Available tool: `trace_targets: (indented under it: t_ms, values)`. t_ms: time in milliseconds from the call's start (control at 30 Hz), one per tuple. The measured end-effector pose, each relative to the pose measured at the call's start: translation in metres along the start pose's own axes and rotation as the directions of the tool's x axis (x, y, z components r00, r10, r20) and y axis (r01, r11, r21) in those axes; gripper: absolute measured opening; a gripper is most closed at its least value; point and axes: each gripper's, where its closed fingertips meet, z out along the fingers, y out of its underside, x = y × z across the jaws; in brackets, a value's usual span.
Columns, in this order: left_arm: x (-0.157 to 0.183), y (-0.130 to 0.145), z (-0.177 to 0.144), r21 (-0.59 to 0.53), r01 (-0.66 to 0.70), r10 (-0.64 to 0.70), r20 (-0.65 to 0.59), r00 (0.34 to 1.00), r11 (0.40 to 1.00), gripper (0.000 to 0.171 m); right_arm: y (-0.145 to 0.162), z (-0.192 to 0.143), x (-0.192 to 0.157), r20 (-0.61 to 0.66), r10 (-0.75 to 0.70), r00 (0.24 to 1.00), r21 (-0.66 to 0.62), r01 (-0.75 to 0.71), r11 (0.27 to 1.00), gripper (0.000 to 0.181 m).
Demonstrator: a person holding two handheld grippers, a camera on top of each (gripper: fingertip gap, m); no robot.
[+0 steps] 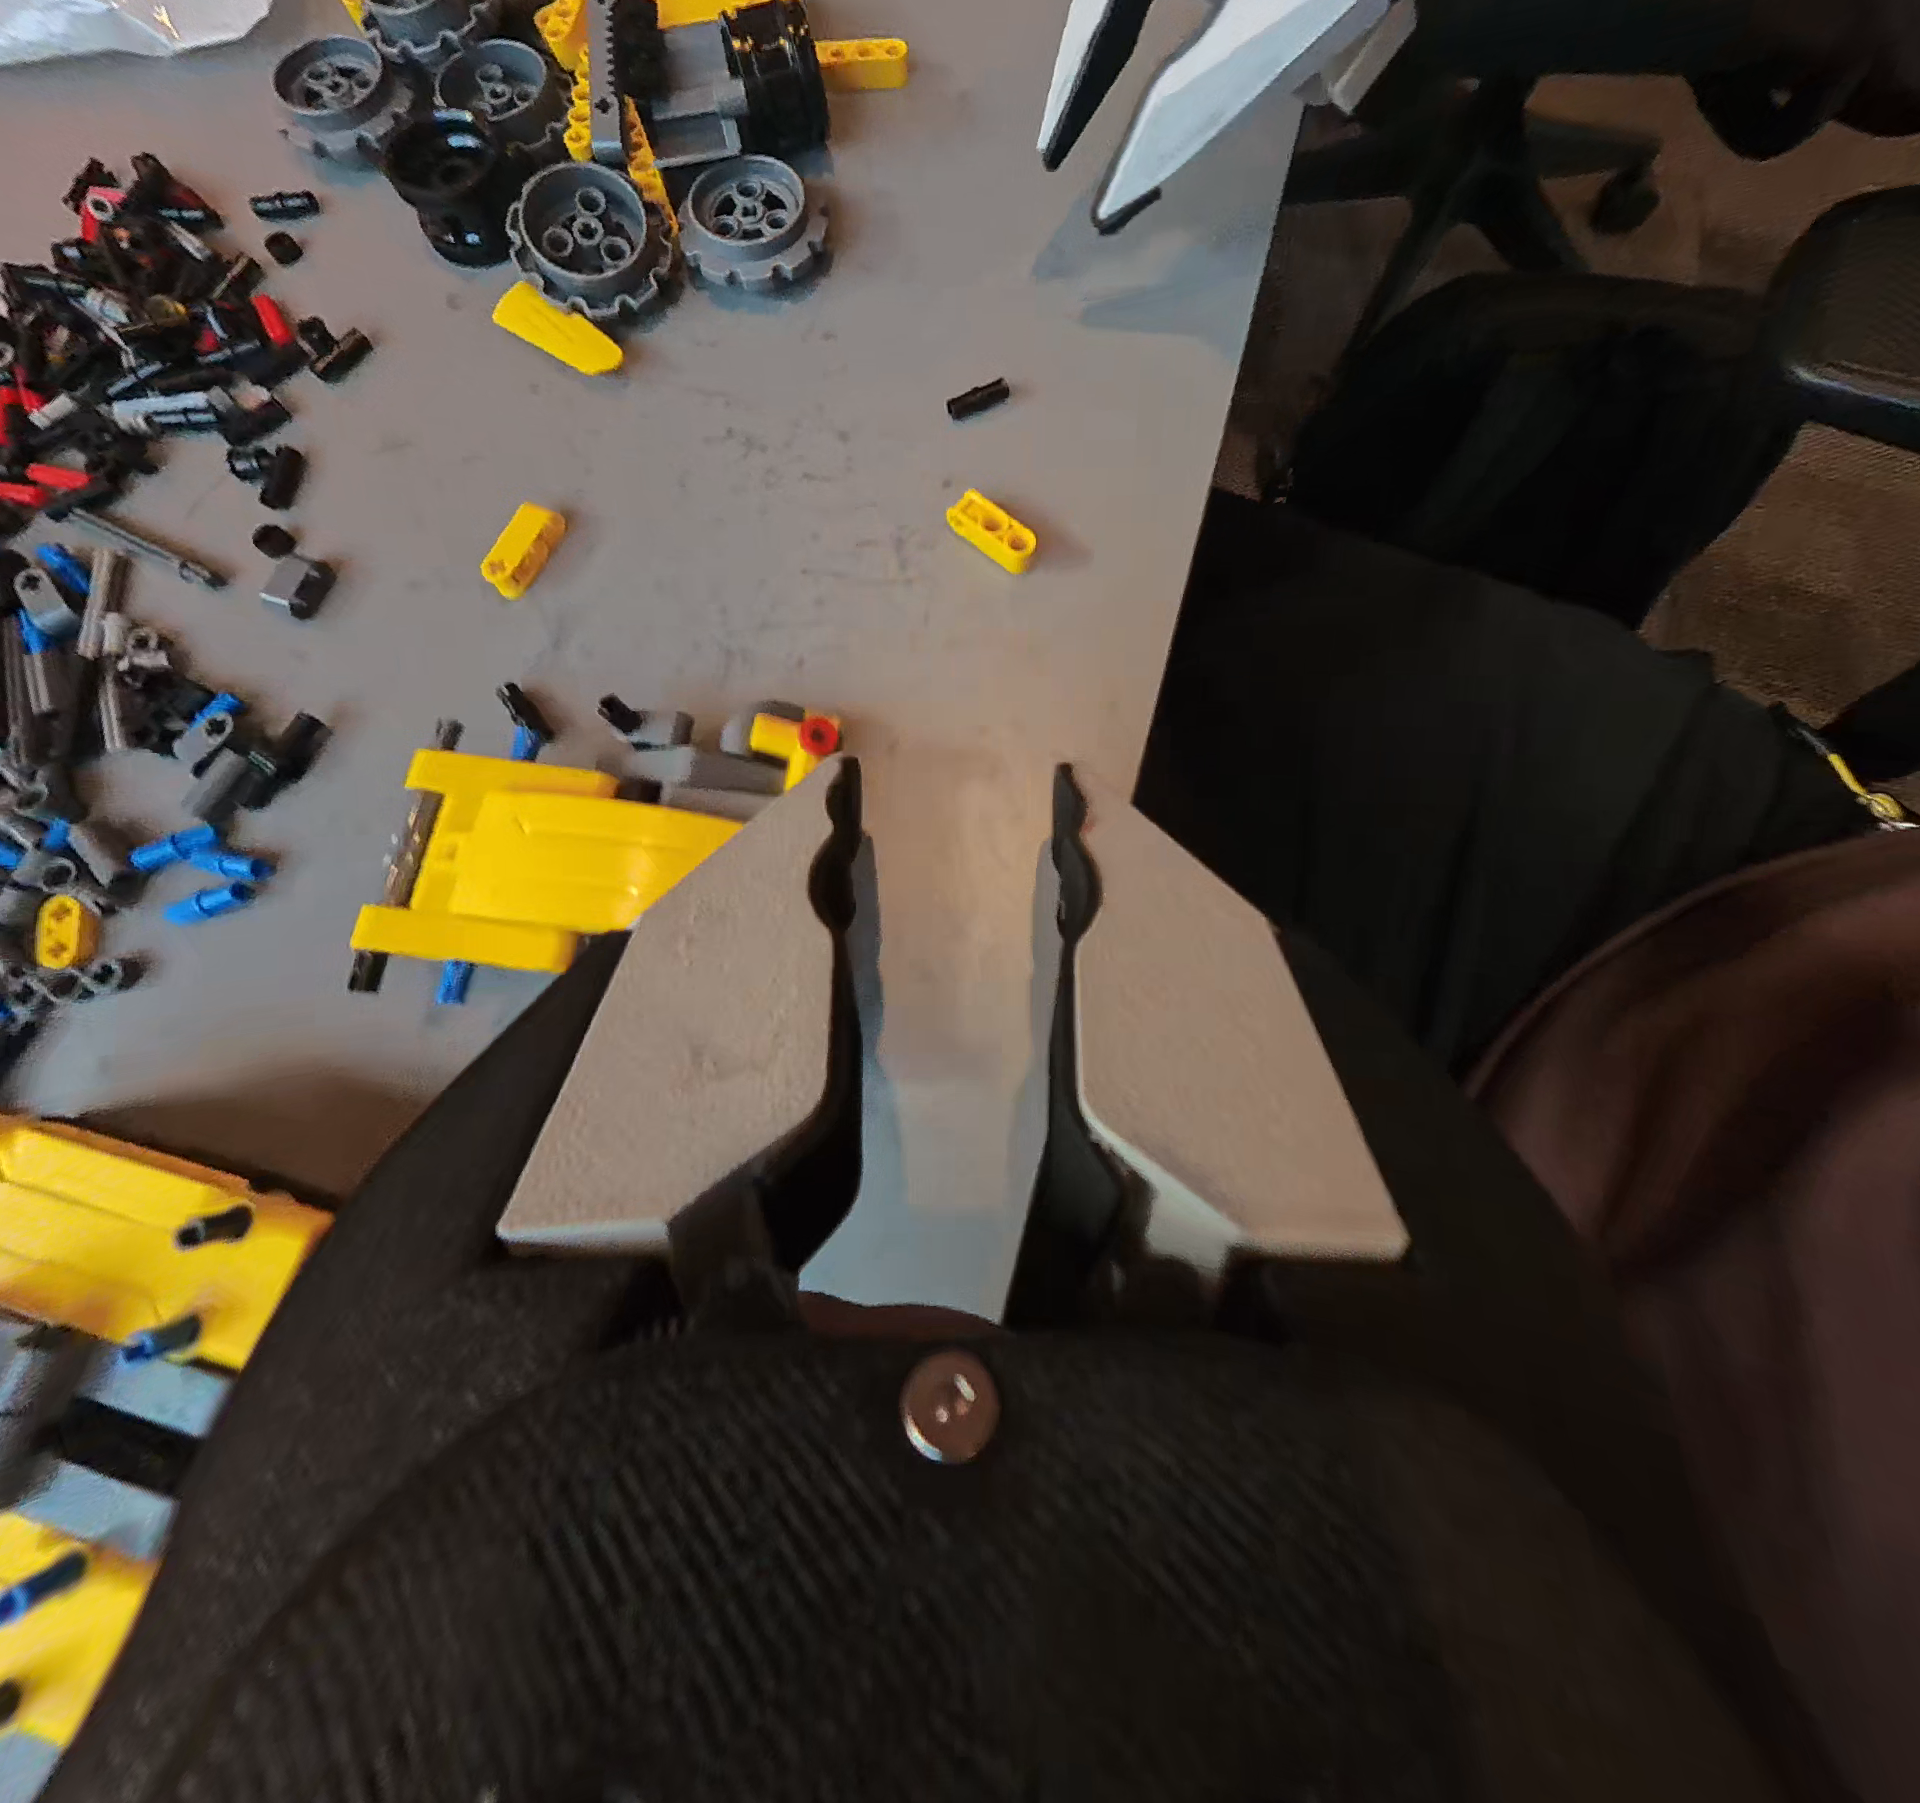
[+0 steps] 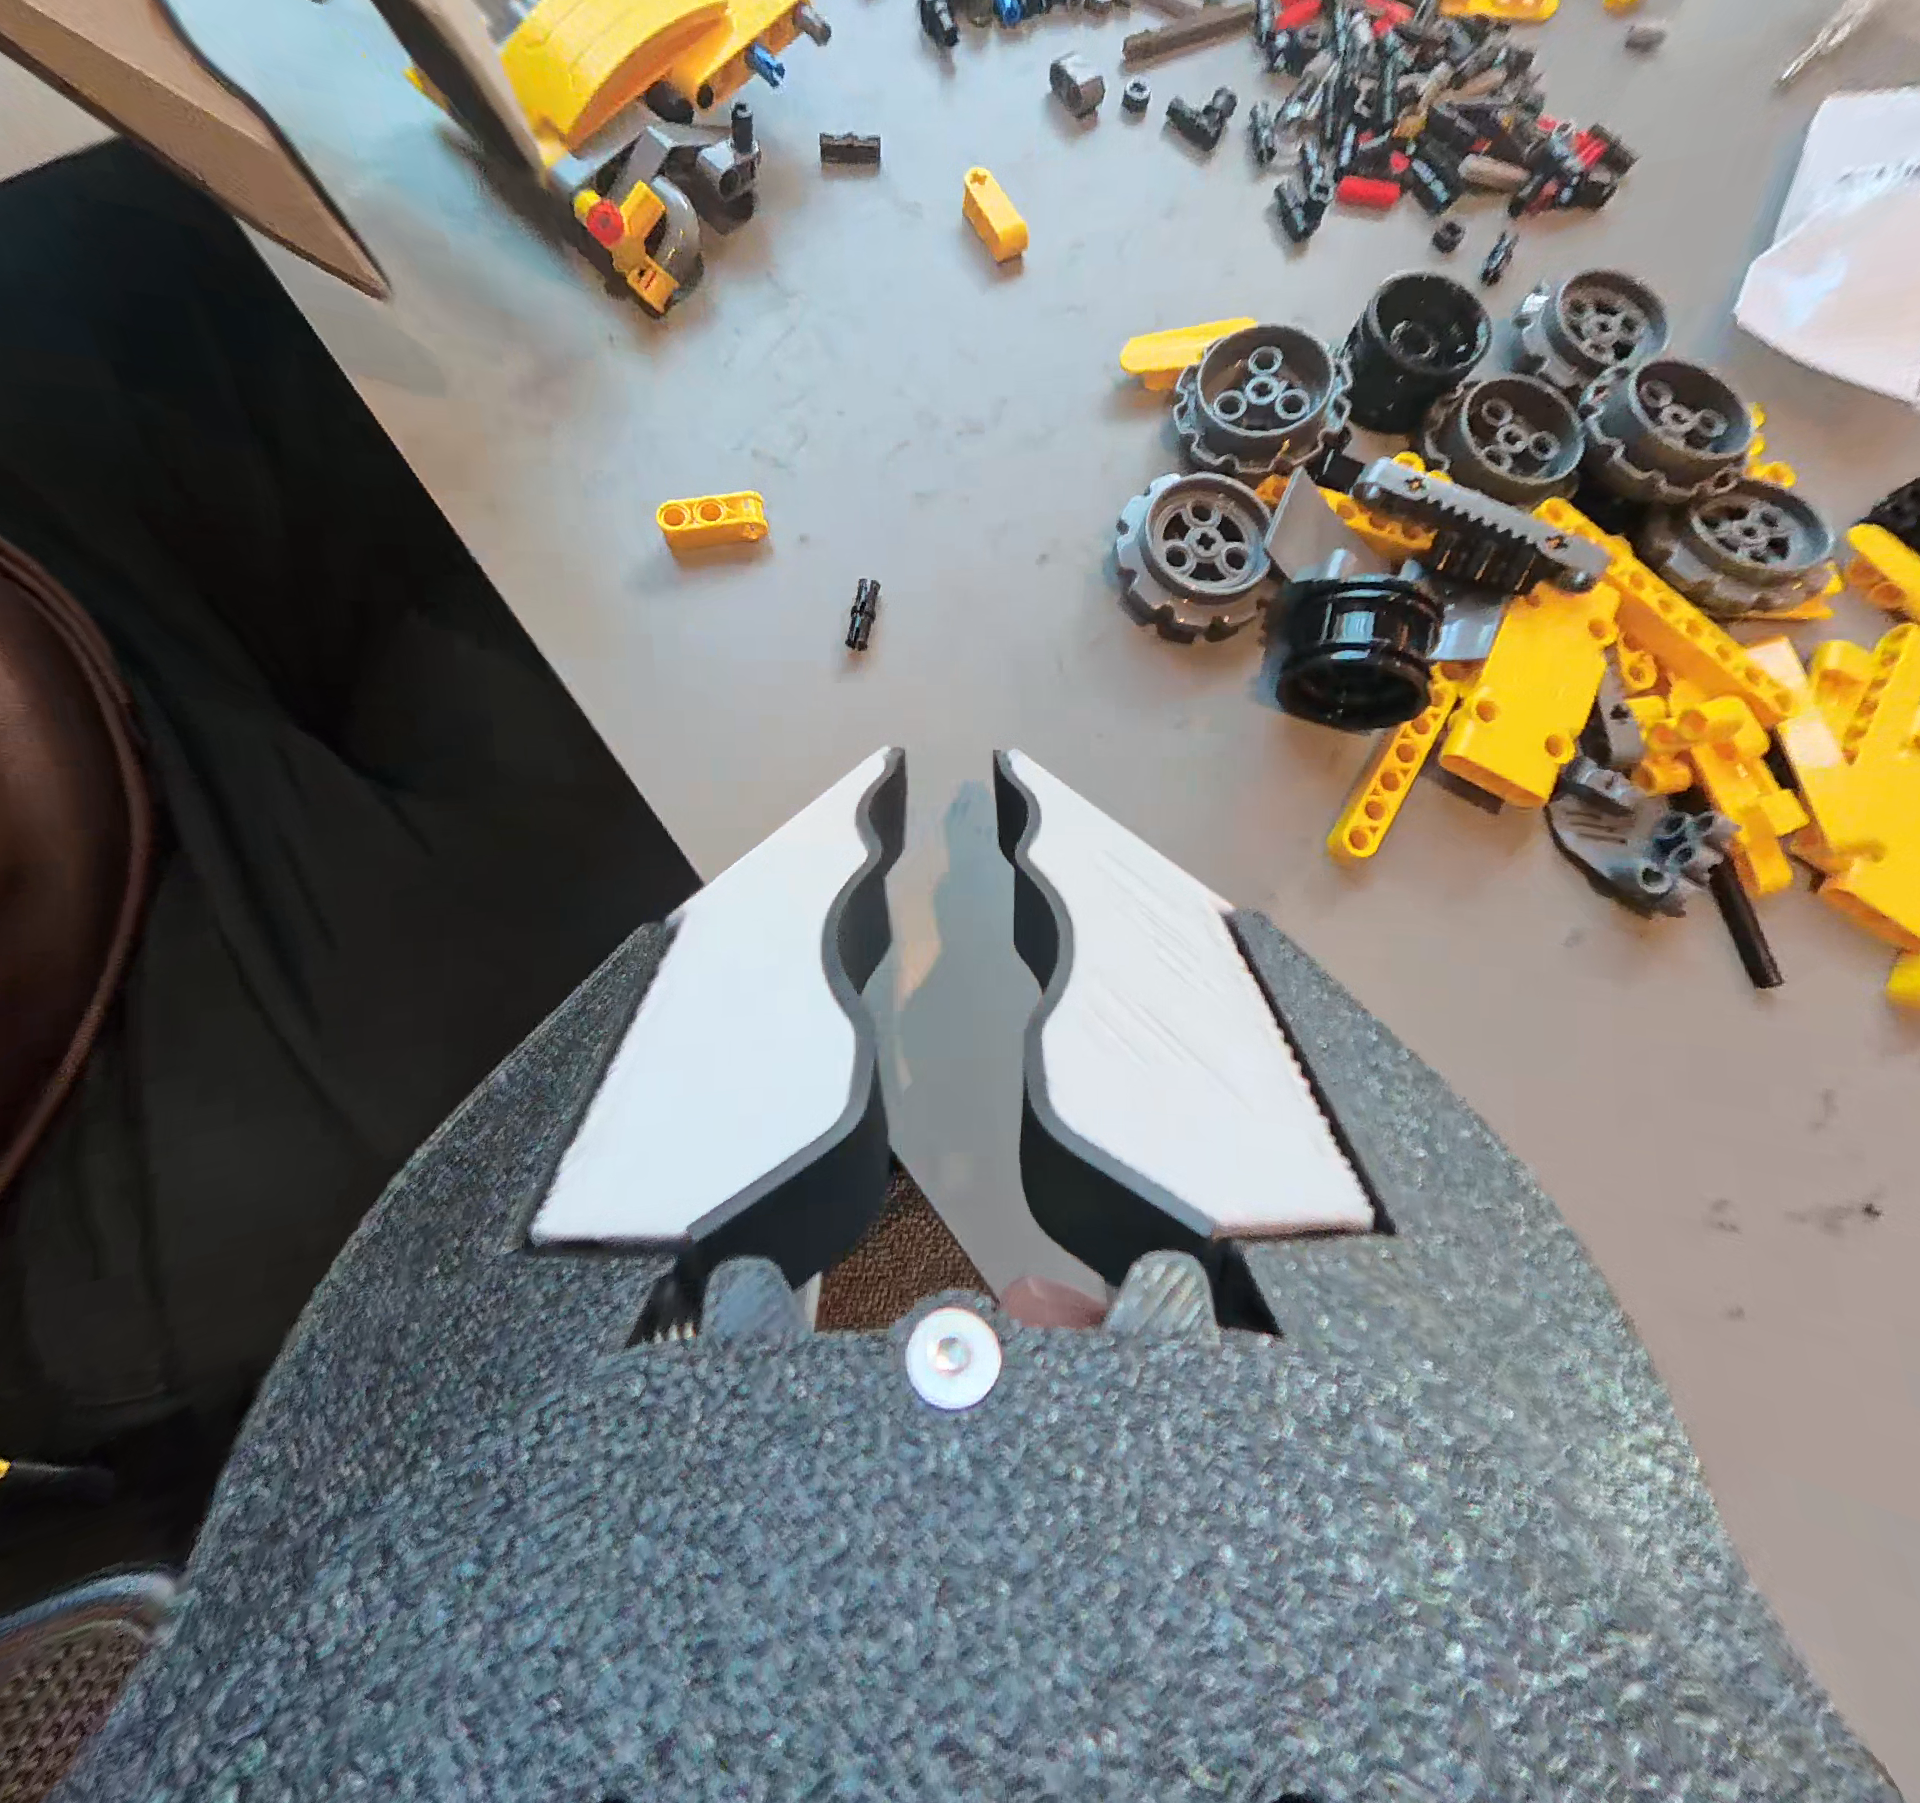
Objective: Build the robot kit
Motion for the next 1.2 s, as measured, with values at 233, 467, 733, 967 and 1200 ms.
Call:
trace_targets:
  t_ms: [233,467,733,967,1200]
  values:
    - [0.035,0.008,-0.003,0.082,-0.007,0.015,-0.098,0.995,0.997,0.034,-0.01,0.014,-0.013,0.071,0.013,0.997,-0.001,-0.013,1.0,0.017]
    - [0.082,0.017,-0.006,0.213,-0.083,0.124,-0.19,0.974,0.974,0.034,-0.017,0.029,-0.017,0.088,0.041,0.995,-0.013,-0.04,0.999,0.017]
    - [0.107,0.039,0.004,0.209,-0.114,0.167,-0.257,0.952,0.971,0.034,-0.011,0.042,-0.018,0.085,0.072,0.994,-0.062,-0.066,0.996,0.013]
    - [0.102,0.048,0.007,0.178,-0.106,0.151,-0.26,0.954,0.978,0.034,-0.016,0.048,-0.016,0.093,0.094,0.991,-0.037,-0.091,0.995,0.001]
    - [0.094,0.036,0.001,0.215,-0.093,0.14,-0.216,0.966,0.972,0.033,-0.024,0.044,-0.018,0.112,0.101,0.989,0.01,-0.103,0.995,0.001]
